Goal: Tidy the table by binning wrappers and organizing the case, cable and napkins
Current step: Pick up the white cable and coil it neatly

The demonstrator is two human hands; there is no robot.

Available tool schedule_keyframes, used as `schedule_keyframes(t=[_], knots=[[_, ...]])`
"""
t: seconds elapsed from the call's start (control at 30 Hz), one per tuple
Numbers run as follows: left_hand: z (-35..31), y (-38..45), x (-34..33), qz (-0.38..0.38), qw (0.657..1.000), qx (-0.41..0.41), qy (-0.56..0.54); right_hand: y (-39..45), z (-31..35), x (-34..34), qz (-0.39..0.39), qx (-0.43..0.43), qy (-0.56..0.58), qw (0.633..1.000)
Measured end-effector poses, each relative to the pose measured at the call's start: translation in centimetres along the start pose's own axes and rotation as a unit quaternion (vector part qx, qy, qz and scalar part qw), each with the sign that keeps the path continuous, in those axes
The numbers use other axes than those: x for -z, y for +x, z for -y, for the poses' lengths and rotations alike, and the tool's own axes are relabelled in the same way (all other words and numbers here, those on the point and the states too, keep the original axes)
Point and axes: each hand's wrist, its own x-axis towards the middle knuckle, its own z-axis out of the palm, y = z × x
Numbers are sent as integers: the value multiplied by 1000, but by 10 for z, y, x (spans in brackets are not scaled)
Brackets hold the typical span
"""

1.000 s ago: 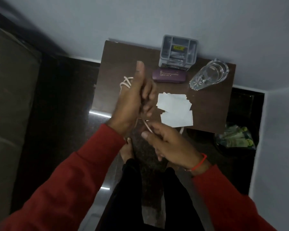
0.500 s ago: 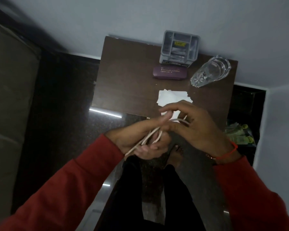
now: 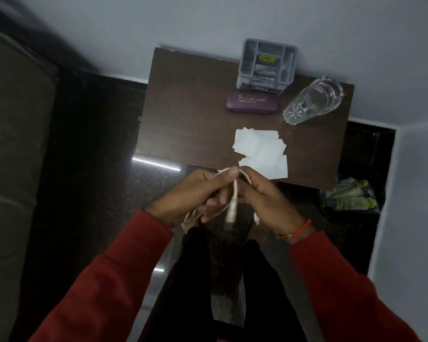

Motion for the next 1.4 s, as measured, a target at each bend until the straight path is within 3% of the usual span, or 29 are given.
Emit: schedule_keyframes(t=[0.13, 0.2, 0.4, 0.57, 0.77, 0.87, 0.97, 1.07, 1.13, 1.2, 1.3, 1.4], knots=[[-2, 5, 6, -190, 979, -40, 60, 8, -7, -8, -54, 34, -52, 997], [0, 10, 10, -237, 968, -75, 40, 9, -8, -11, -86, 49, -71, 992], [16, 15, -16, -209, 966, -146, 44, 8, -8, -14, -163, 137, -182, 960], [18, 21, -20, -299, 932, -193, 74, 4, -15, -14, -126, 130, -230, 956], [29, 26, -15, -400, 870, -242, 156, 9, -11, -6, -125, 96, -135, 978], [28, 27, -6, -397, 833, -275, 269, 11, -10, -4, -129, 91, -124, 980], [21, 22, 1, -396, 784, -248, 409, 10, -7, -3, -141, 80, -88, 983], [15, 21, 6, -379, 800, -230, 405, 9, -3, 0, -136, 70, -35, 988], [16, 20, 9, -387, 787, -264, 401, 8, -2, 1, -119, 64, -21, 991], [15, 18, 10, -386, 747, -316, 440, 7, -2, 2, -108, 60, -14, 992], [15, 19, 15, -332, 695, -265, 580, 7, -4, 3, -83, 48, 23, 995], [13, 23, 23, -304, 736, -245, 553, 6, -5, 6, -71, 52, 35, 996]])
